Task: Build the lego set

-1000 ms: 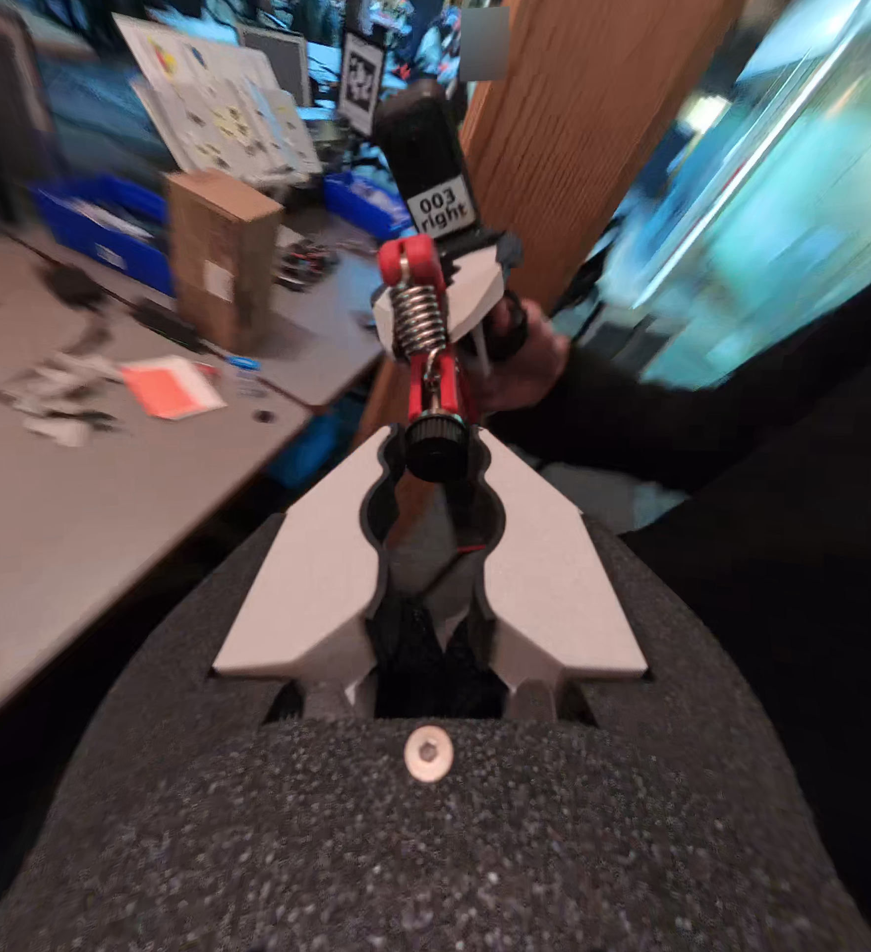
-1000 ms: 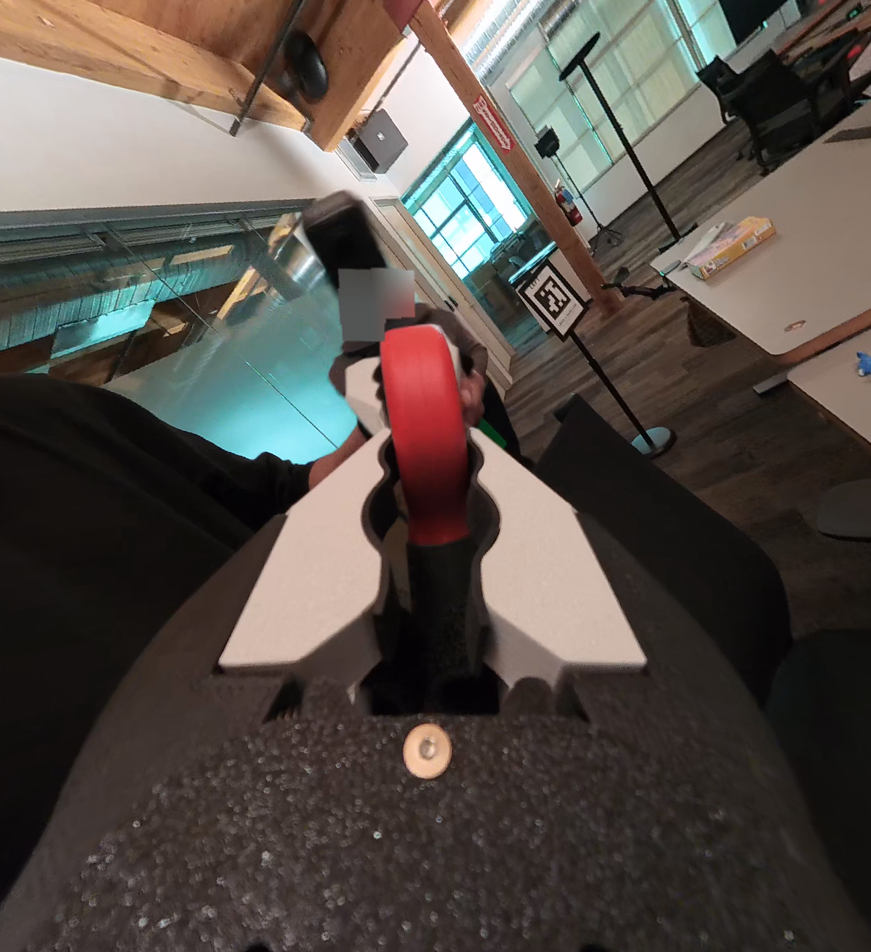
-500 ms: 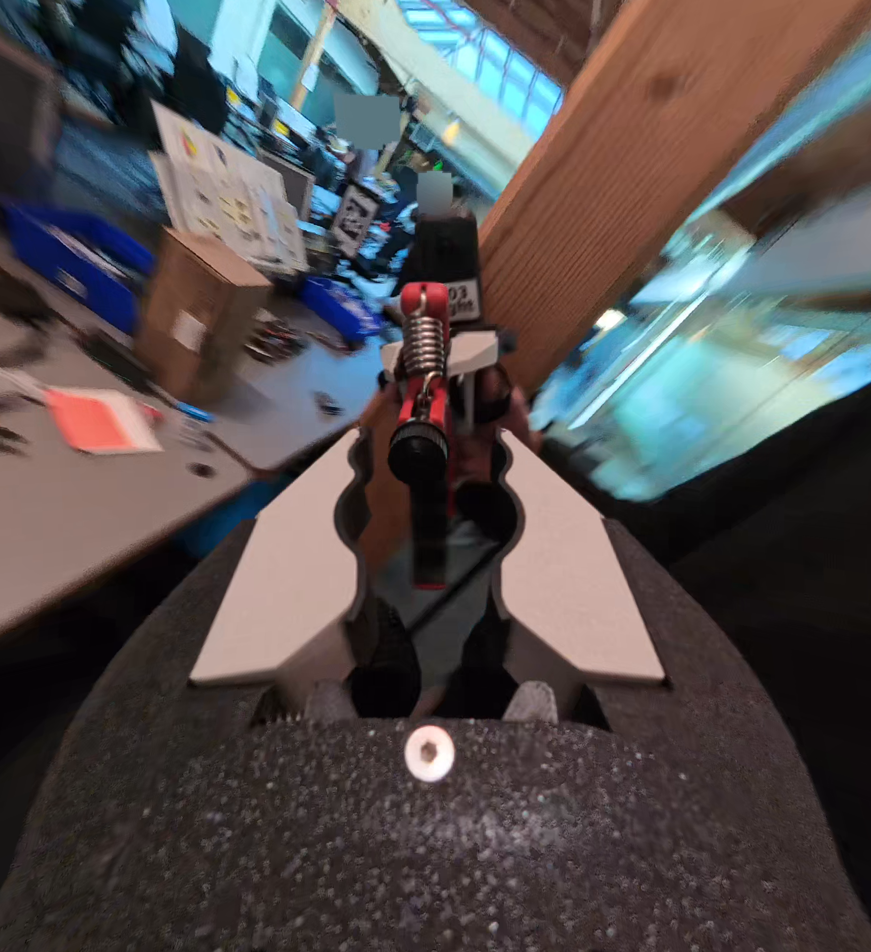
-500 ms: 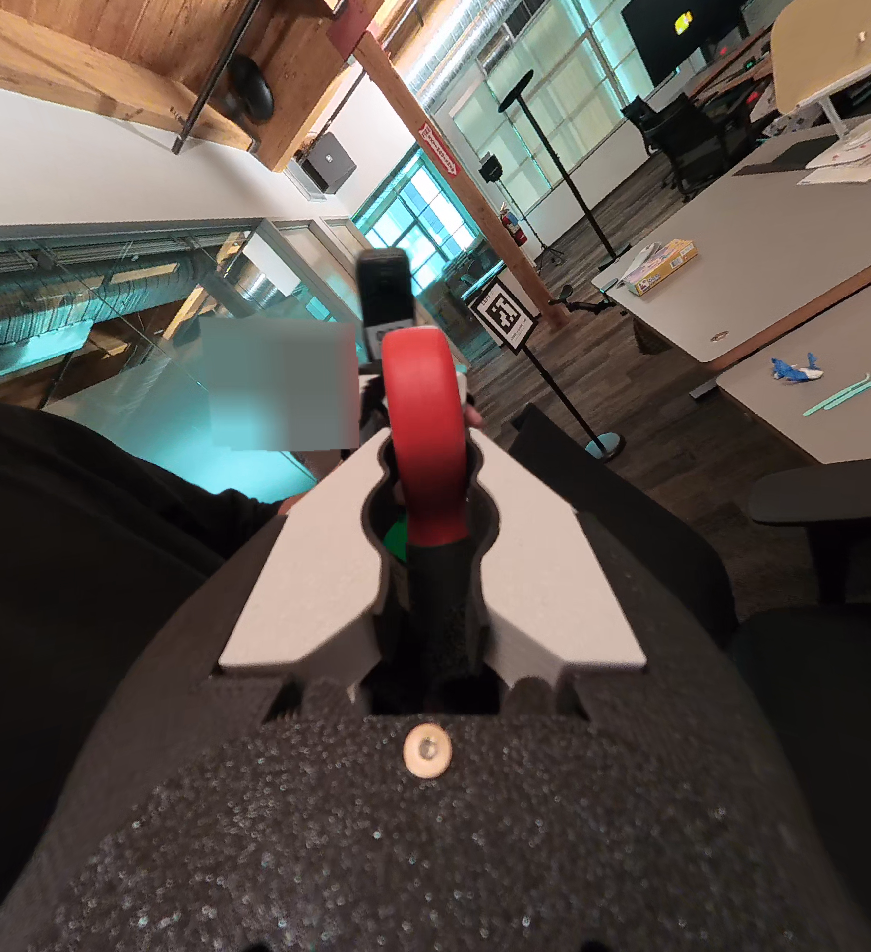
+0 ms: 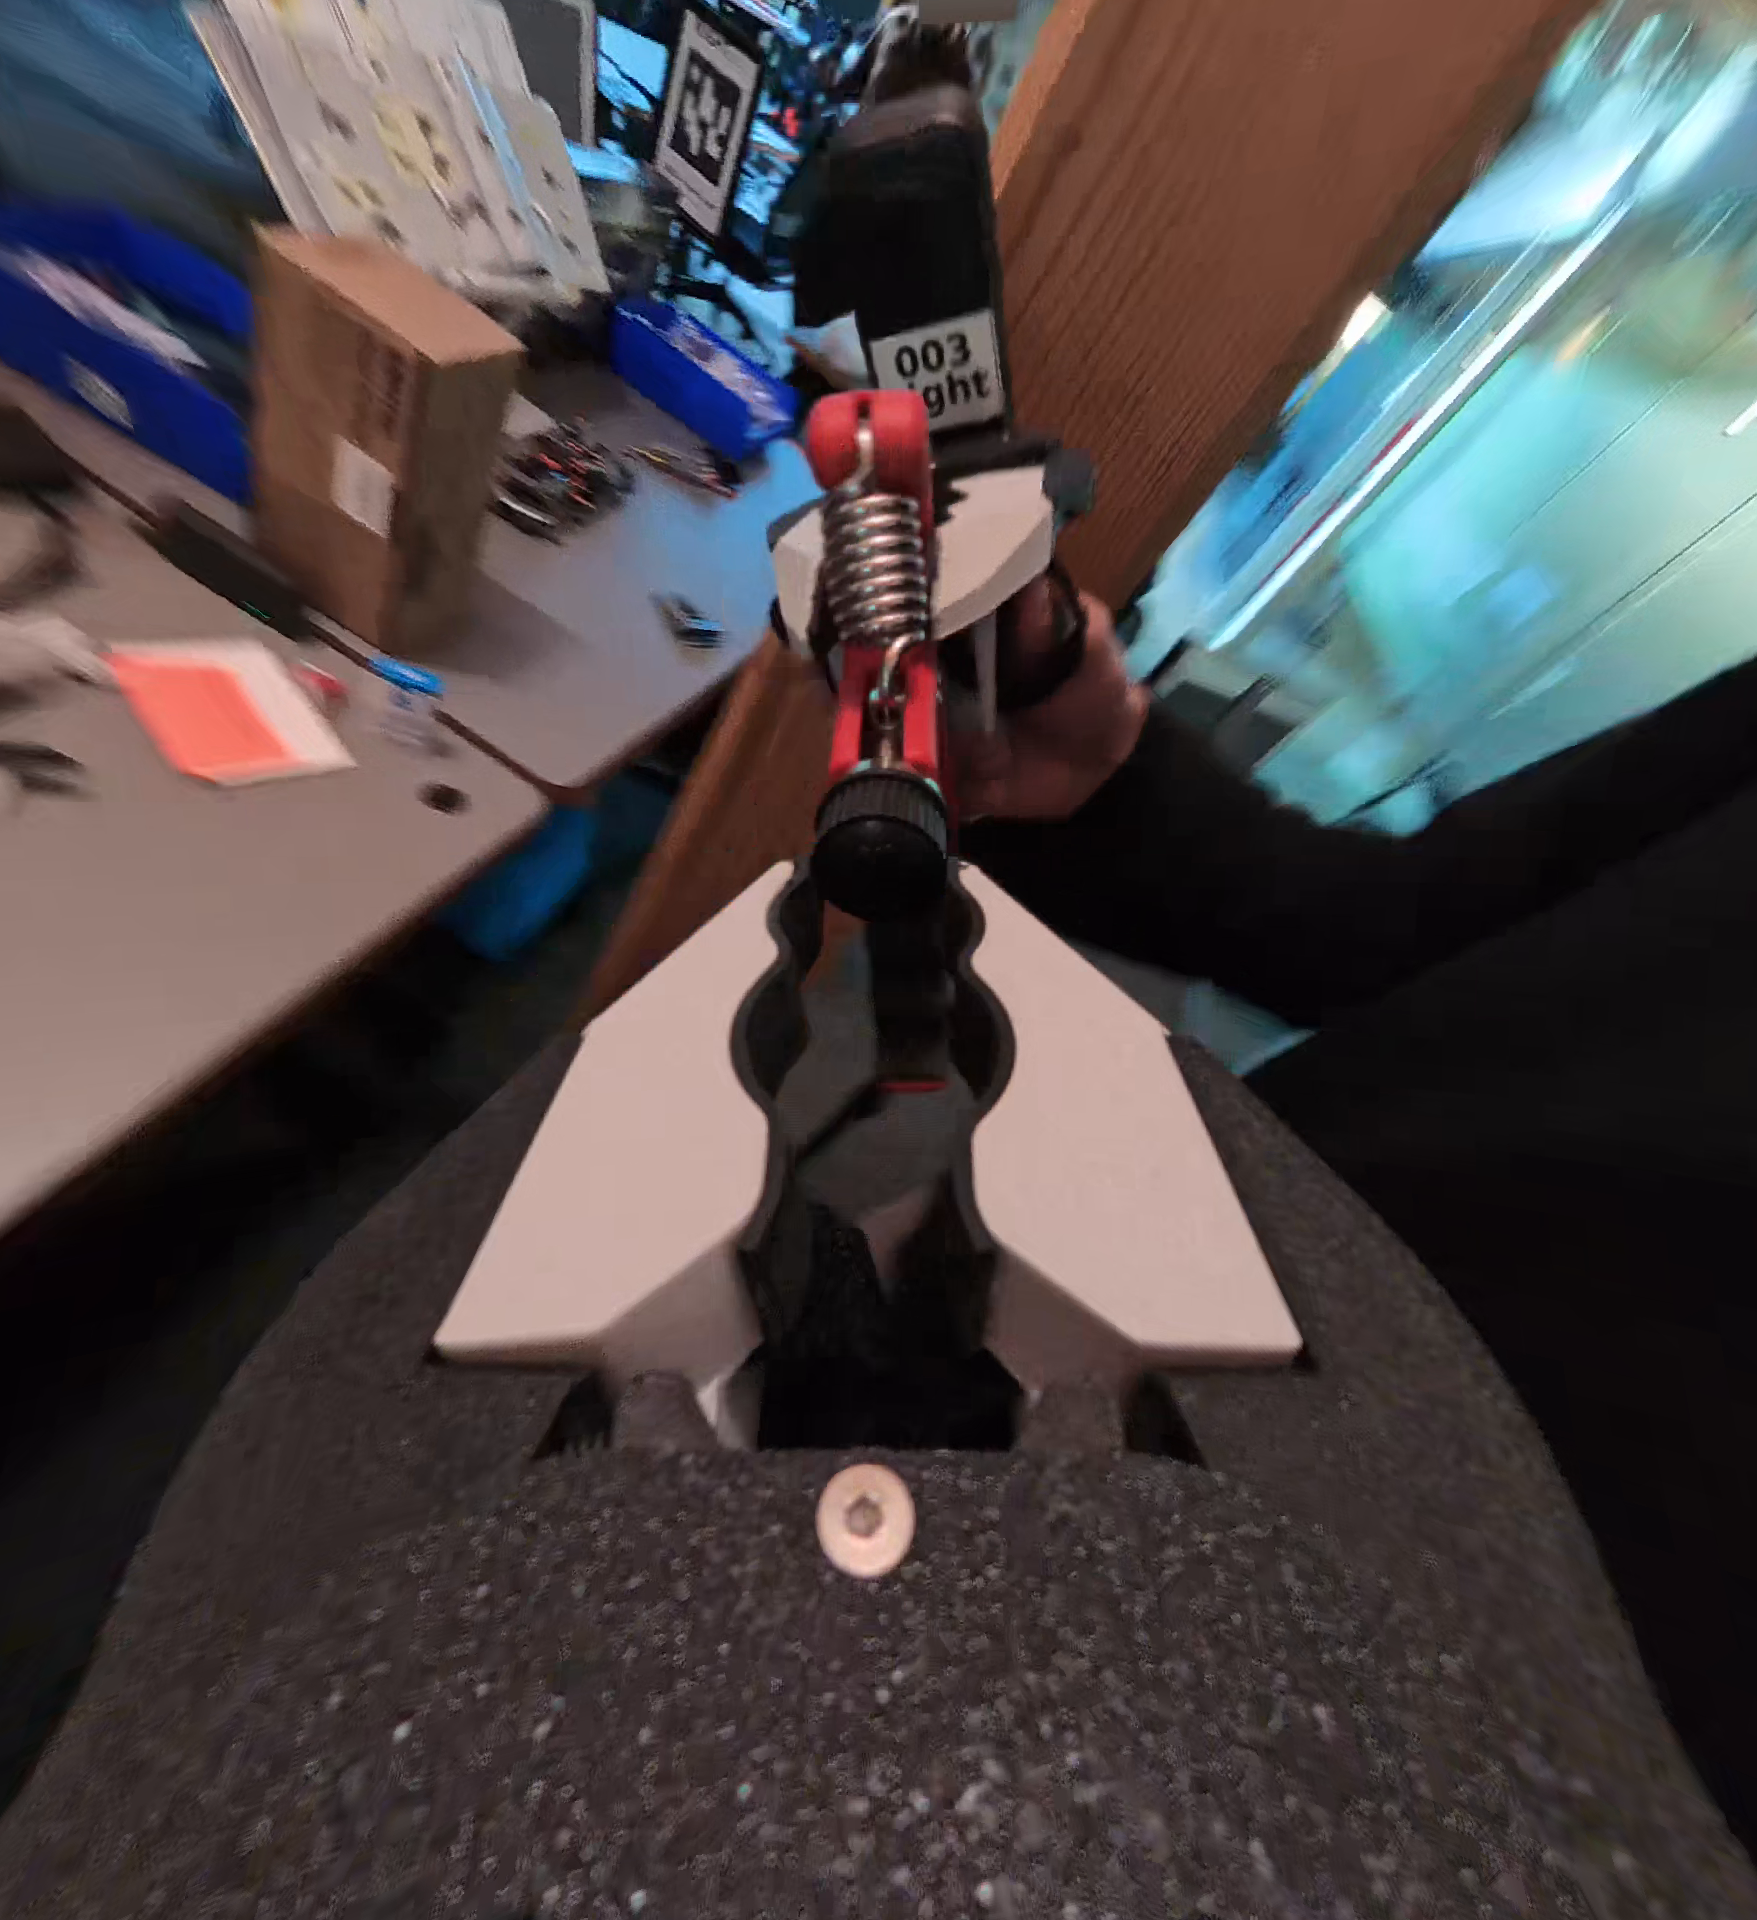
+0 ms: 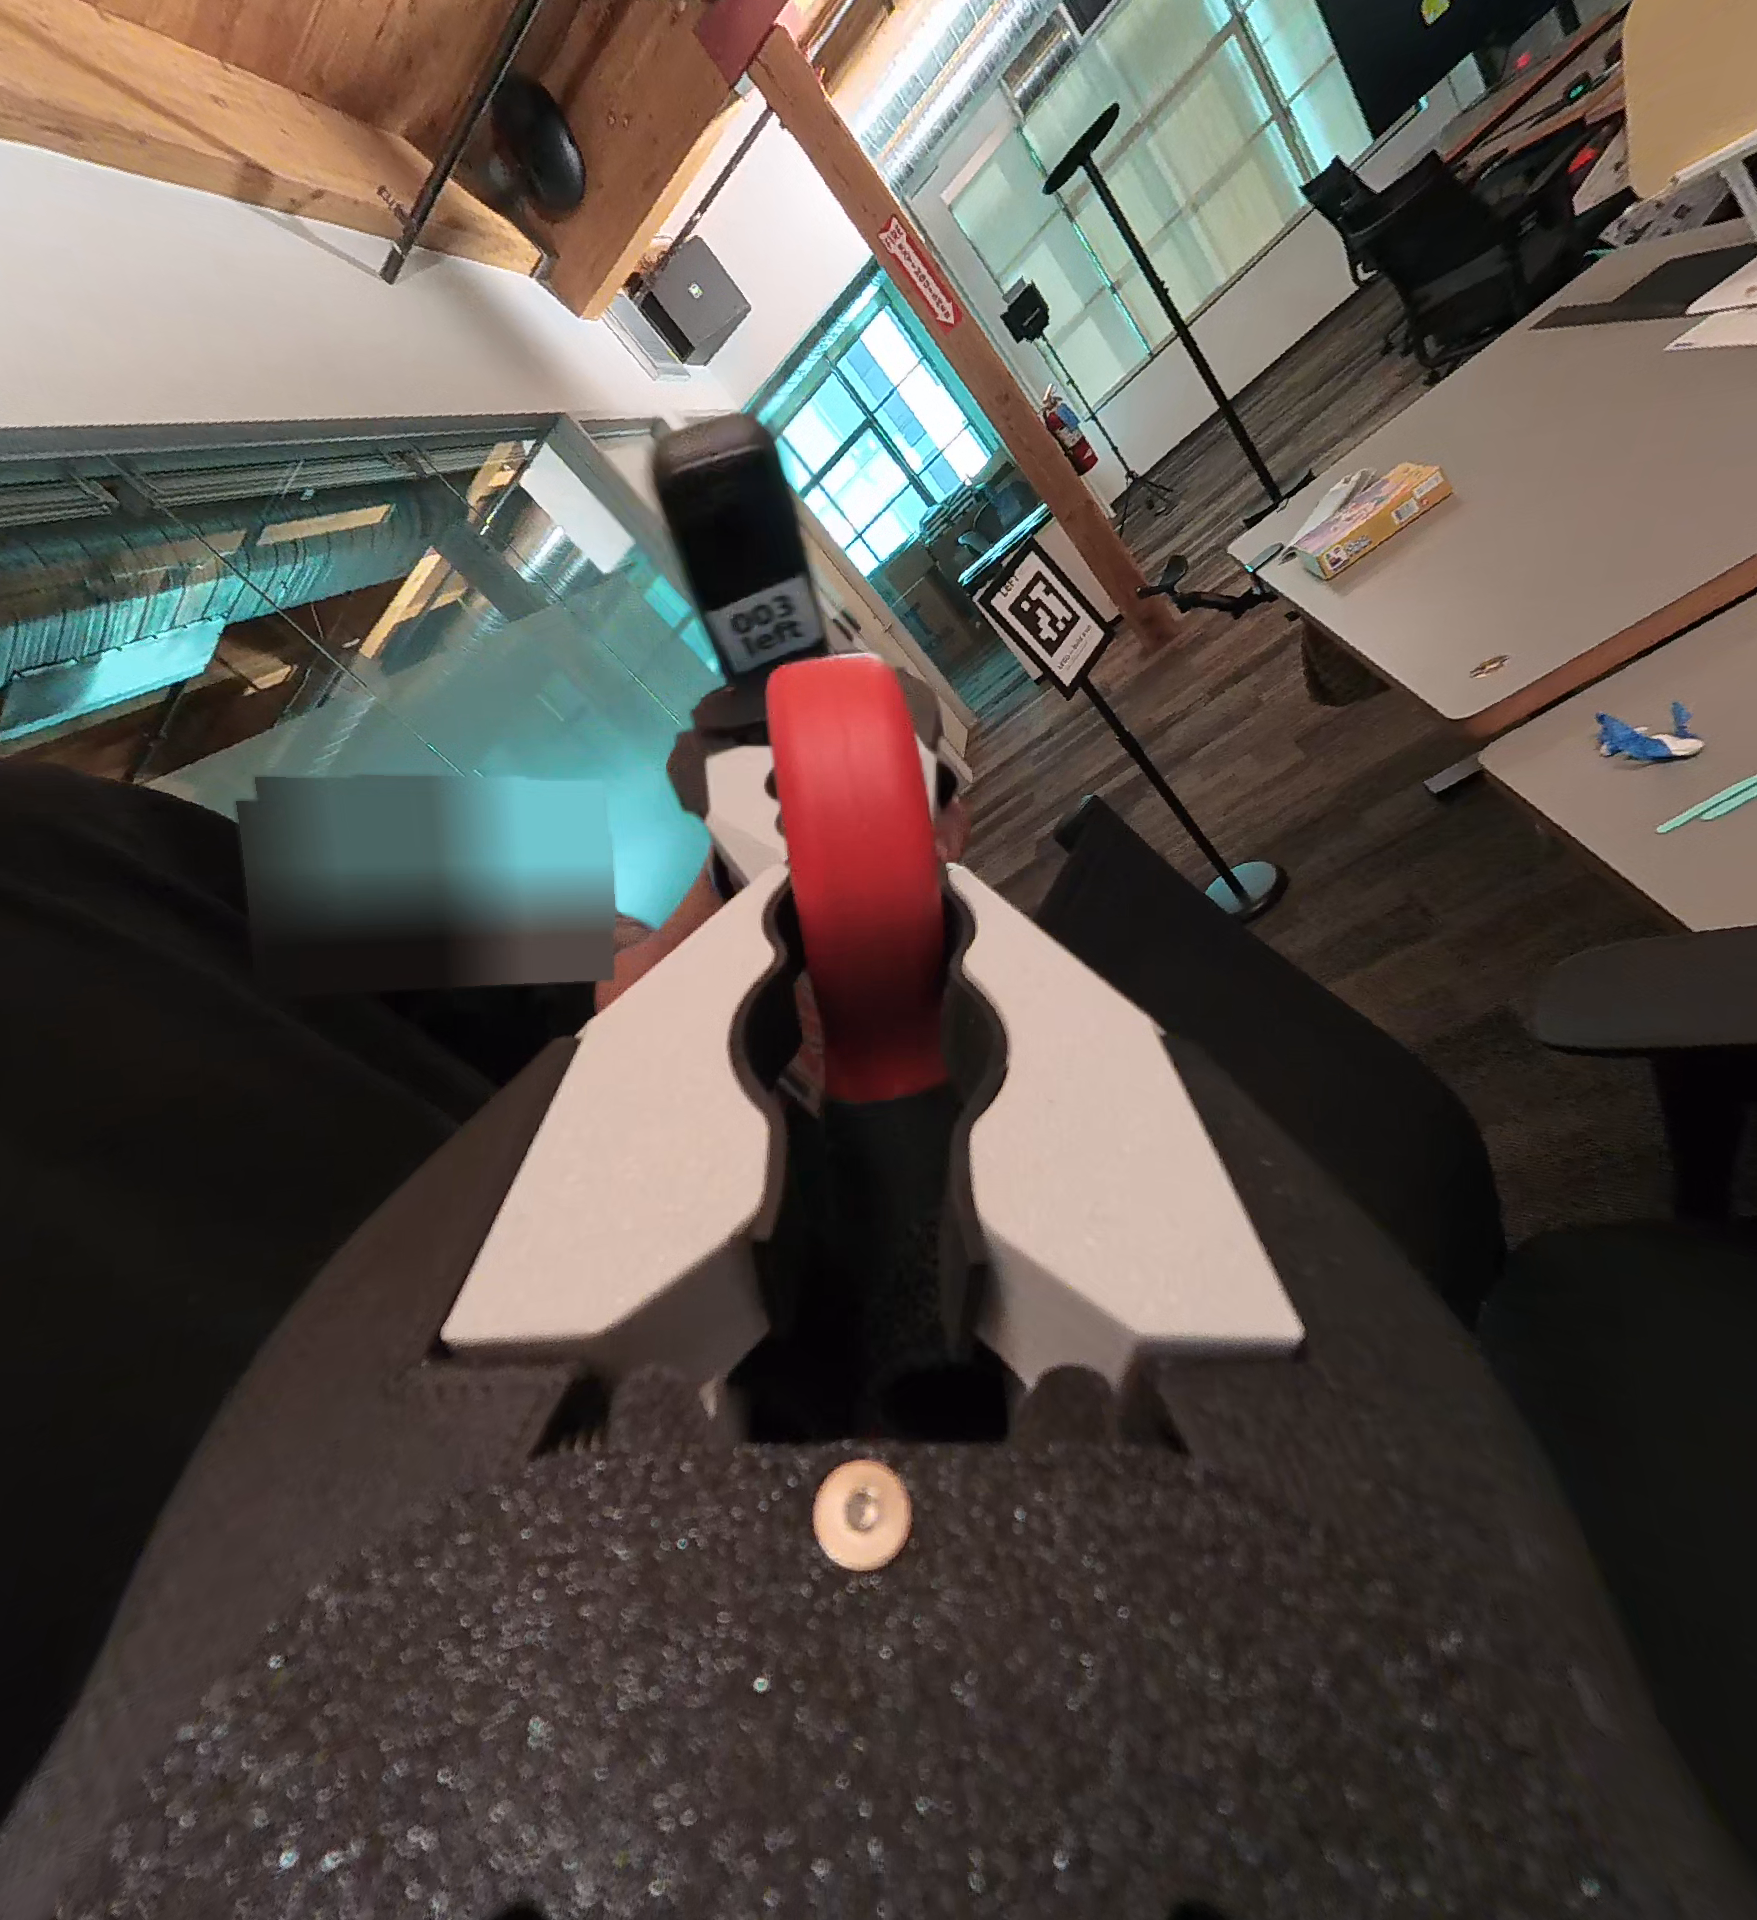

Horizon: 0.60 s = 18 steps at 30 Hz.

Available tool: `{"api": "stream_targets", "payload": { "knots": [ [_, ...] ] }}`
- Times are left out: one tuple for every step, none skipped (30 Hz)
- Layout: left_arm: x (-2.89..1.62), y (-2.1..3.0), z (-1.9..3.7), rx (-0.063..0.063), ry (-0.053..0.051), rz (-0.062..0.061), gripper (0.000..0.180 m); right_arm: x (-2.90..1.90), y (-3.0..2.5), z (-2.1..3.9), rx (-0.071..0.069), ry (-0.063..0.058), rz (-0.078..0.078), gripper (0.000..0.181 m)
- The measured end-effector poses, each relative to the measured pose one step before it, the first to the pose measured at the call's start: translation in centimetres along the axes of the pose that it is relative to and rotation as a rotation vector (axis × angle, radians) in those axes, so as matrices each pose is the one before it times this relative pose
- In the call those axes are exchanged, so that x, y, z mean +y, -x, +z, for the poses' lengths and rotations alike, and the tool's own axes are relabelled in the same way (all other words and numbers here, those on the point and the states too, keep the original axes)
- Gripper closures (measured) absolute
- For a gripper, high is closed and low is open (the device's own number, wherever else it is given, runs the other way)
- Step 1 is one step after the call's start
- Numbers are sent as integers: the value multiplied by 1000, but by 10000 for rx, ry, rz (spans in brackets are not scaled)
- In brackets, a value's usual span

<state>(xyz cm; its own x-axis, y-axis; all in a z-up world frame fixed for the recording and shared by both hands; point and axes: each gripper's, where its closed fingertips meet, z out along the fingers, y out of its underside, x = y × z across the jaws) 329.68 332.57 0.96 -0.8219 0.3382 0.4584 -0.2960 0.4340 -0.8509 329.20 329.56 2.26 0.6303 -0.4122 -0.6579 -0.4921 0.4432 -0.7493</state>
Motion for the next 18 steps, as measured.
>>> {"api": "stream_targets", "payload": {
  "knots": [
    [-184,-199,40,529,-147,-1123,160,-29,-68,-63,57,-11,-60,158],
    [-191,-99,-3,392,-168,-791,160,24,-44,-40,72,2,-23,158],
    [-139,21,4,155,-147,-234,160,3,-38,-39,56,9,24,158],
    [27,124,73,-110,-40,336,160,-17,-45,33,35,-15,70,158],
    [214,270,80,-413,125,749,159,-79,-112,21,82,-27,116,158],
    [322,299,101,-608,264,1094,159,-107,-170,-156,91,-39,148,158],
    [292,179,93,-670,279,1381,159,-18,-111,-42,-21,-14,169,158],
    [126,109,33,-710,215,1627,159,36,25,4,-115,-30,201,158],
    [25,148,-25,-776,177,1795,160,-70,174,-14,-124,-49,196,158],
    [85,183,-40,-801,219,1951,160,11,26,-116,-104,-14,162,158],
    [287,225,-39,-818,324,2132,159,151,4,-145,-25,92,106,159],
    [371,348,-13,-828,400,1990,160,229,-109,94,86,97,-1,158],
    [445,248,82,-601,446,1503,160,219,-234,88,131,45,11,158],
    [368,26,98,-317,359,931,160,94,-274,-35,136,65,70,158],
    [201,-105,37,-129,175,457,160,149,-252,72,78,34,1,158],
    [96,-18,-78,-100,18,28,155,27,49,-15,-44,-41,-34,158],
    [165,-146,-84,125,-15,-437,149,-52,20,-21,-69,-74,31,158],
    [179,-251,-143,385,-46,-997,148,-12,-131,-42,9,-69,22,159]
  ]
}}
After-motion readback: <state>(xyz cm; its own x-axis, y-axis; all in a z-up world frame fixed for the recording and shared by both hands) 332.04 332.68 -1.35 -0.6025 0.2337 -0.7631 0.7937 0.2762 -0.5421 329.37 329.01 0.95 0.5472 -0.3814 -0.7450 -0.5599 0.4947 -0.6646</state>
